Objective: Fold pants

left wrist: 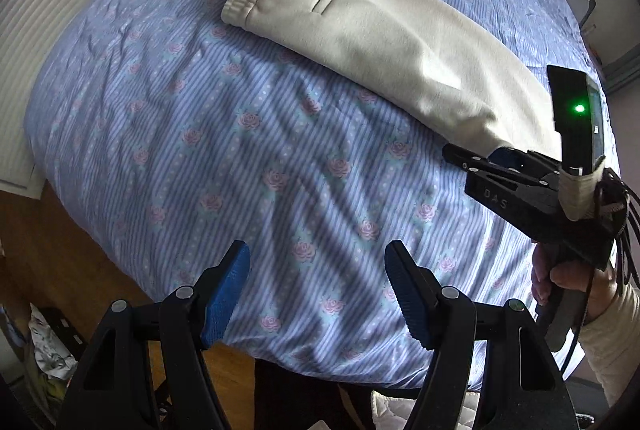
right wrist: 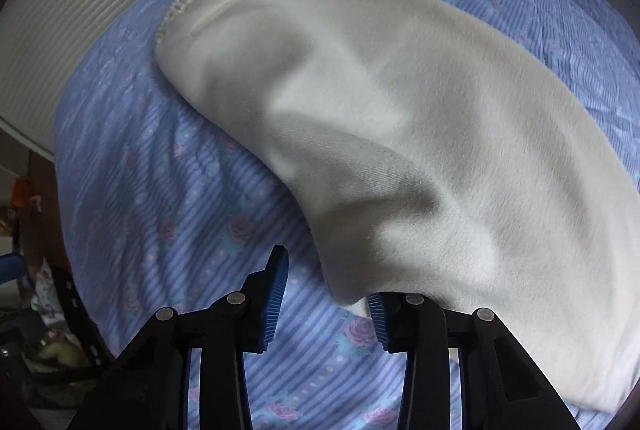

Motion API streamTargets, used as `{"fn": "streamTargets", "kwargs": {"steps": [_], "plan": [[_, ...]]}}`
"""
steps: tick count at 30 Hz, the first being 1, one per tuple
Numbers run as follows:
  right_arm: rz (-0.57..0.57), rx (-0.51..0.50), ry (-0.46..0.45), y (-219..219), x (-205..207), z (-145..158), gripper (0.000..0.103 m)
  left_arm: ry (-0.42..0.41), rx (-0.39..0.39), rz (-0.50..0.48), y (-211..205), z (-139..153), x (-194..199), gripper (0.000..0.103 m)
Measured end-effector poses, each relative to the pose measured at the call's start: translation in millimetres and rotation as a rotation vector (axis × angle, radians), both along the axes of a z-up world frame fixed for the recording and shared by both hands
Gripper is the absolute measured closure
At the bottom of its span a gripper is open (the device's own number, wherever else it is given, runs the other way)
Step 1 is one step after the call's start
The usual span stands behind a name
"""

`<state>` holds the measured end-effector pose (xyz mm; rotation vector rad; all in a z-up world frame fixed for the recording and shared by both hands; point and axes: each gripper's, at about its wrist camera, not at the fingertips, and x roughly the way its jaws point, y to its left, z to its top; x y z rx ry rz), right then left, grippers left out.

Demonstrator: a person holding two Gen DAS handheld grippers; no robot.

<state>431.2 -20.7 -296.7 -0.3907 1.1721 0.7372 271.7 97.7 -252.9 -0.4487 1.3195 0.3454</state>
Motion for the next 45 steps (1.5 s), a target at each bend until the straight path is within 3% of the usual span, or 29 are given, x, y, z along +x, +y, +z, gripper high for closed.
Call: {"fn": "streamTargets", "kwargs": {"steps": [2,4,6,11,14,16,17,18,19,22,26,31,36,45], "plan": [[0.011,0.012,-0.051,0.3,-7.0,11.7,0.064,-0.001,0.007,-0.011,2.5,1.8,-0.7,0.034],[0.01,0.006,-0.042,2.2,-5.6,6.7,0.064,-0.004,0.016,-0.018,5.2,3.2,-0.8,0.034],[-0.016,-0.038,0.016,4.0,2.8,-7.7,0.088,-0.007,0.022,-0.018,9.6,4.3,-1.5,0.034],[-0.077,0.004,0.067,-10.7,-6.1,7.2,0.091,-0.026,0.0,-0.006,21.6,6.1,-7.8,0.034],[-0.092,-0.044,0.111,-9.3,-5.0,-12.3,0.091,-0.017,-0.016,-0.005,28.6,2.9,-5.9,0.034],[-0.103,-0.082,0.143,-3.4,-3.9,-20.4,0.087,-0.018,-0.013,-0.022,32.1,4.3,-1.9,0.034],[-0.113,-0.1,0.147,-3.0,-5.4,-19.2,0.081,-0.022,-0.011,-0.039,32.5,6.3,1.0,0.034],[-0.116,-0.095,0.16,-3.9,-8.7,-14.3,0.065,-0.028,-0.008,-0.064,32.3,9.8,4.8,0.034],[-0.119,-0.069,0.165,-12.9,-15.0,-5.5,0.061,-0.035,-0.004,-0.092,31.7,13.3,8.1,0.034],[-0.176,-0.003,0.15,-27.0,-36.6,31.0,0.059,-0.079,0.025,-0.214,26.3,33.6,20.3,0.034],[-0.354,0.111,0.122,-66.5,-59.1,86.6,0.05,-0.175,0.069,-0.421,10.3,69.1,38.0,0.027],[-0.581,0.159,-0.016,-114.4,-74.3,145.8,0.048,-0.277,0.1,-0.702,-30.4,99.0,63.1,0.027],[-0.803,0.181,-0.109,-187.3,-92.3,179.1,0.048,-0.351,0.115,-0.933,-97.3,115.6,82.5,0.027],[-1.102,0.213,-0.208,-344.1,-117.4,193.5,0.048,-0.437,0.026,-0.996,-240.7,137.9,99.8,0.026]]}}
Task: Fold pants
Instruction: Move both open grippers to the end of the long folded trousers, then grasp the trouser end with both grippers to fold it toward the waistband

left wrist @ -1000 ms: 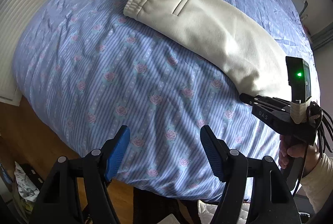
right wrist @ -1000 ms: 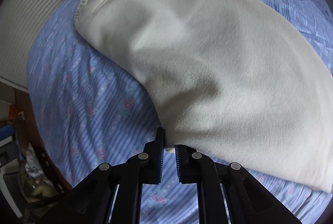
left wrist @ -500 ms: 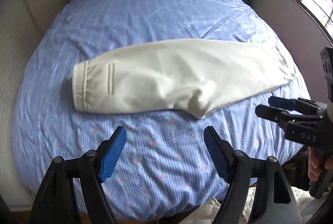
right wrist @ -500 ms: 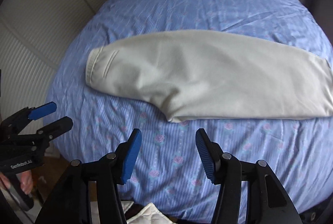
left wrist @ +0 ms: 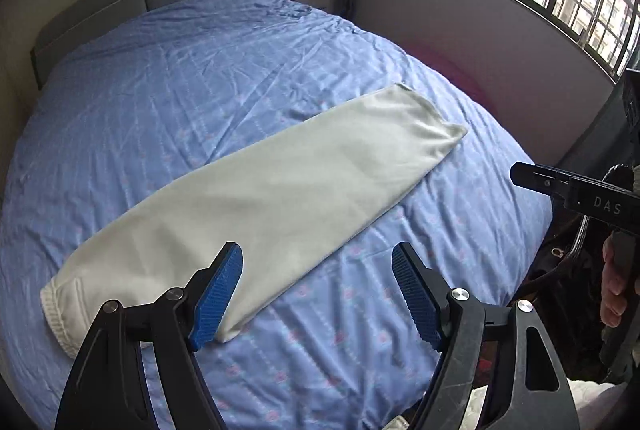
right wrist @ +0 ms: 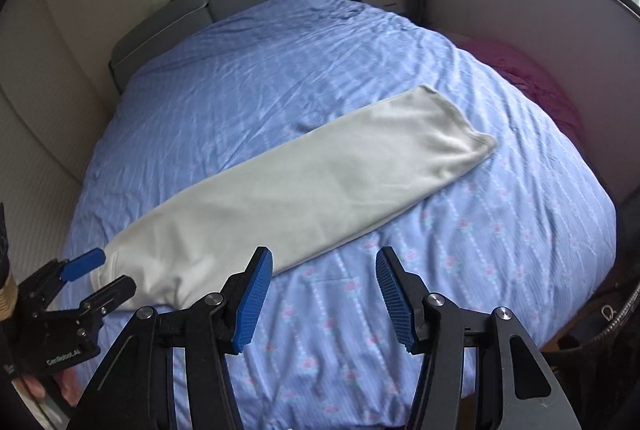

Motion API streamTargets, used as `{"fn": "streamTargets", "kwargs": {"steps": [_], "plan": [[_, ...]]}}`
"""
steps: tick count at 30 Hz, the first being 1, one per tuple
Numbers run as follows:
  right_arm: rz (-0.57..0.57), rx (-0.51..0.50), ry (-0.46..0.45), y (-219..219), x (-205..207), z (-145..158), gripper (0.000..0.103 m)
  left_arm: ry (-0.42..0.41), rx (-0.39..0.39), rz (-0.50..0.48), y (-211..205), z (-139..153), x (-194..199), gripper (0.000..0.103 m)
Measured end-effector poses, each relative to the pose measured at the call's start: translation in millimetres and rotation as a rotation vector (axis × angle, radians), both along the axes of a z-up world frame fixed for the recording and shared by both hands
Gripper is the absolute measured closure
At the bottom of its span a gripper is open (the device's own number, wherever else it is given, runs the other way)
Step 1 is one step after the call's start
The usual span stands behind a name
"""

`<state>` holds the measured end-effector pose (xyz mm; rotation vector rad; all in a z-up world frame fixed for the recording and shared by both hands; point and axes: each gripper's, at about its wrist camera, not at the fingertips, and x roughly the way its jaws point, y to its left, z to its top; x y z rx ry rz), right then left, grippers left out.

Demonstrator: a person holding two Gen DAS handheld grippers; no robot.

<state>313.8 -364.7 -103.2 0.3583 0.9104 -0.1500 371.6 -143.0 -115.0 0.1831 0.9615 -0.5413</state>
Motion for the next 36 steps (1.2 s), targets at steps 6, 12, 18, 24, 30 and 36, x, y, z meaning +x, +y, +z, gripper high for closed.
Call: {"fn": "streamTargets", "kwargs": {"steps": [6,12,18,24,30,36], "plan": [[-0.049,0.075,-0.016,-132.9,16.7,-23.3,0.048,0.016,0.035,0.063,-107.5,-8.5,21.7,0.025],[-0.05,0.165,0.023,-240.6,54.3,-60.4,0.048,0.037,0.081,0.12,-195.6,-14.7,57.9,0.026],[-0.134,0.263,0.054,-295.7,89.3,-99.5,0.048,-0.006,0.165,-0.041,-269.3,-14.8,115.4,0.026],[-0.216,0.373,0.071,-318.7,117.8,-146.6,0.048,0.012,0.206,-0.178,-339.4,-47.8,209.4,0.026],[-0.375,0.486,0.091,-327.4,132.6,-200.6,0.048,0.078,0.234,-0.291,-395.8,-106.2,297.4,0.026],[-0.514,0.559,0.102,-325.9,138.7,-238.7,0.048,0.197,0.23,-0.387,-433.3,-163.4,352.6,0.037]]}}
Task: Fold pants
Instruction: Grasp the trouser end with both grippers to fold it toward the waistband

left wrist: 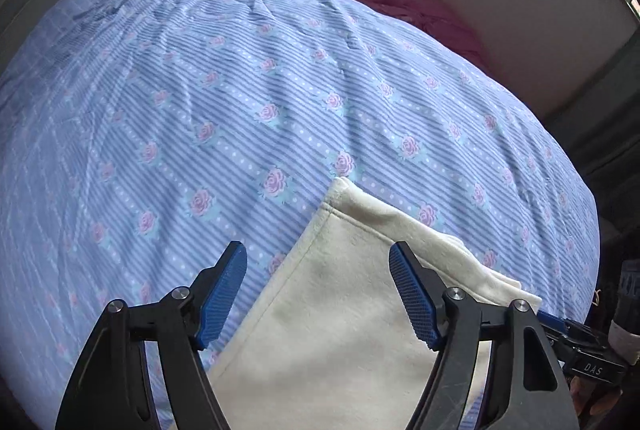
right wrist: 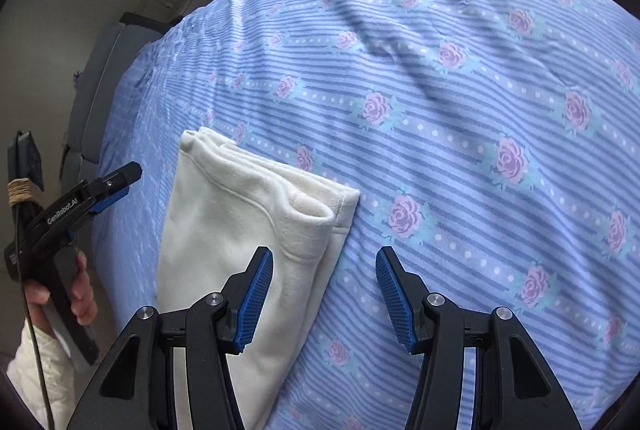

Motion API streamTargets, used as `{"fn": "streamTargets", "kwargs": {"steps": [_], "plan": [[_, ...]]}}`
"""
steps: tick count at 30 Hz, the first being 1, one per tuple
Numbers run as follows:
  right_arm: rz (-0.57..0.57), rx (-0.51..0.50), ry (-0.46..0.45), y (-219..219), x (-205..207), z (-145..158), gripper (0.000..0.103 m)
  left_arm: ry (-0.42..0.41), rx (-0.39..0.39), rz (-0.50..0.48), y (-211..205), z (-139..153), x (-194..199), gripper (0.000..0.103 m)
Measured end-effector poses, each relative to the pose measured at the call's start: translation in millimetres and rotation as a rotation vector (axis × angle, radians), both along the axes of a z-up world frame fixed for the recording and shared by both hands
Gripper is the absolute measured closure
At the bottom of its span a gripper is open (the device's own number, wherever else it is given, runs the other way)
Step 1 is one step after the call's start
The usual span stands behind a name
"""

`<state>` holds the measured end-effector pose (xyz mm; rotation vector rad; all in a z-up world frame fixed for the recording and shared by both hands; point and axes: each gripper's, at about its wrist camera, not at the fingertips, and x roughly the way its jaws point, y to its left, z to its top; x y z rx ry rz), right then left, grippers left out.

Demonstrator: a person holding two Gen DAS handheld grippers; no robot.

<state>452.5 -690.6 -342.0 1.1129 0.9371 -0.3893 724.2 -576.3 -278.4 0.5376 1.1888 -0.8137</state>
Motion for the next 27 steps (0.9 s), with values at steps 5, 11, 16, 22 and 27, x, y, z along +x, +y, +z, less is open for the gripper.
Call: {"fn": "streamTargets", "kwargs": {"steps": [5,11,16,22,27], "plan": [[-0.034,0.005,0.007,0.3,3.5,-12.0,0.048,0.058,0.031,-0.058,-11.8,-34.0,15.2,0.048],[-0.035,0.008,-0.01,-3.3,8.6,-25.7,0.048,0.114,0.025,-0.154,-27.4,-54.6,16.7,0.054],[0.0,-0.071,-0.003,5.8,17.0,-27.2,0.048,0.143,0.027,-0.175,-44.9,-74.2,21.4,0.052],[0.042,-0.125,0.016,4.7,31.2,-27.3,0.049,0.211,-0.013,-0.116,-45.7,-81.4,24.0,0.069],[0.088,-0.075,-0.016,-9.8,30.6,-11.2,0.083,0.116,-0.07,-0.116,-38.3,-44.8,11.3,0.086]]}}
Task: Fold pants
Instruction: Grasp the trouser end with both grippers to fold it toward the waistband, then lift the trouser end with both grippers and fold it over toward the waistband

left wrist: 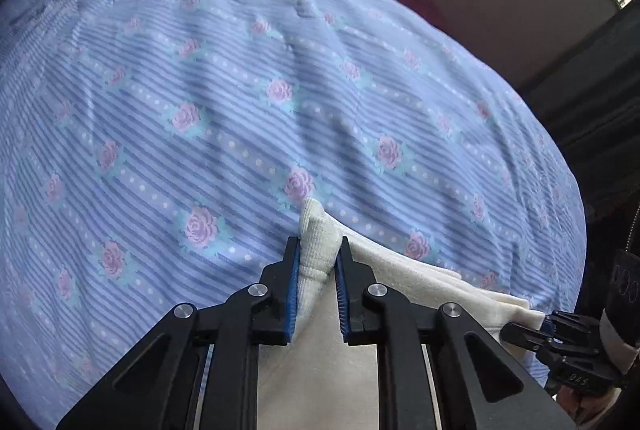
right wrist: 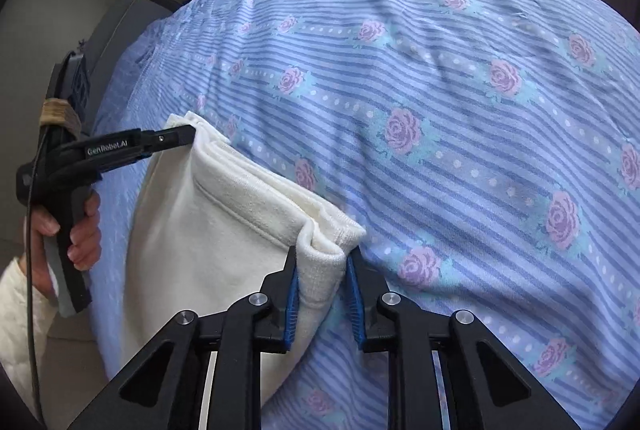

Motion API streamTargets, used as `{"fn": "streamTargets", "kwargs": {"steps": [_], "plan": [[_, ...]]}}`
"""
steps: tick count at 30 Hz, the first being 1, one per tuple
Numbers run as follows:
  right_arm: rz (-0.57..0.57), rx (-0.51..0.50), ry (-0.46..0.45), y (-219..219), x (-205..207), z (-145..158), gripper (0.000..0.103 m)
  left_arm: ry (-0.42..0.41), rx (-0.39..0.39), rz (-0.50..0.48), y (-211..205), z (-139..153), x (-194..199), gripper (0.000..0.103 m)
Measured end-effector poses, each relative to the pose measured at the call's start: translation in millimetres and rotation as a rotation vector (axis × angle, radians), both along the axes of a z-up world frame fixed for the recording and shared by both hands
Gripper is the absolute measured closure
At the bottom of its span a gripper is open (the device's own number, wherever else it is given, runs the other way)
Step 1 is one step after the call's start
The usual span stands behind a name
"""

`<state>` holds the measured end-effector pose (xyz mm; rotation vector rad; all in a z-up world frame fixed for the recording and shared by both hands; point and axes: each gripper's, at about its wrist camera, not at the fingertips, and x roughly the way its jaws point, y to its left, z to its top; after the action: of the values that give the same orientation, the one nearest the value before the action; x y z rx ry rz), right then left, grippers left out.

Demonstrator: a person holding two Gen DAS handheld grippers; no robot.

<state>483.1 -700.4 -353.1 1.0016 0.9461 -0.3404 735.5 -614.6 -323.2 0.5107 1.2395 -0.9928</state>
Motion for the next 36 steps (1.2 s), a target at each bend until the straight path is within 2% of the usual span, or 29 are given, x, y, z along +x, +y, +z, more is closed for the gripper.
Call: {"fn": "streamTargets", "kwargs": {"steps": [2,4,6,8,9,11,15,19,26,32,36], "plan": [[-0.003,-0.016,-0.031,-2.5,-10.8,20.0,0.084,0.001,-0.063,0.011,8.8,14.1,1.0,0.086],[0.026,-0.076,-0.027,4.6,-10.8,31.0,0.084,0.001,-0.041,0.026,6.7,13.3,-1.1,0.086],[0.054,-0.125,-0.003,9.4,-4.6,27.2,0.084,-0.021,0.0,0.028,-1.2,9.4,-4.9,0.086],[0.061,-0.11,0.023,5.5,-2.3,20.3,0.084,-0.049,0.027,0.034,-8.1,9.0,-7.3,0.086],[0.054,-0.086,0.008,2.1,-5.2,22.6,0.084,-0.058,0.027,0.04,-9.6,11.9,-9.4,0.086],[0.061,-0.076,-0.02,0.1,-9.8,34.0,0.085,-0.058,0.0,0.072,-5.1,26.8,-10.5,0.086],[0.124,-0.138,-0.064,11.1,-14.9,68.0,0.084,-0.098,-0.066,0.115,15.1,74.0,-19.6,0.086],[0.226,-0.268,-0.119,34.5,-15.6,116.9,0.084,-0.171,-0.128,0.171,52.5,130.8,-31.6,0.086],[0.417,-0.449,-0.264,99.2,-26.0,204.0,0.084,-0.285,-0.158,0.297,137.5,210.3,-53.5,0.086],[0.538,-0.595,-0.357,176.9,-44.9,253.7,0.084,-0.365,-0.184,0.34,228.5,253.5,-82.4,0.086],[0.556,-0.682,-0.373,239.2,-61.2,268.5,0.084,-0.377,-0.213,0.329,299.3,261.4,-98.8,0.086]]}}
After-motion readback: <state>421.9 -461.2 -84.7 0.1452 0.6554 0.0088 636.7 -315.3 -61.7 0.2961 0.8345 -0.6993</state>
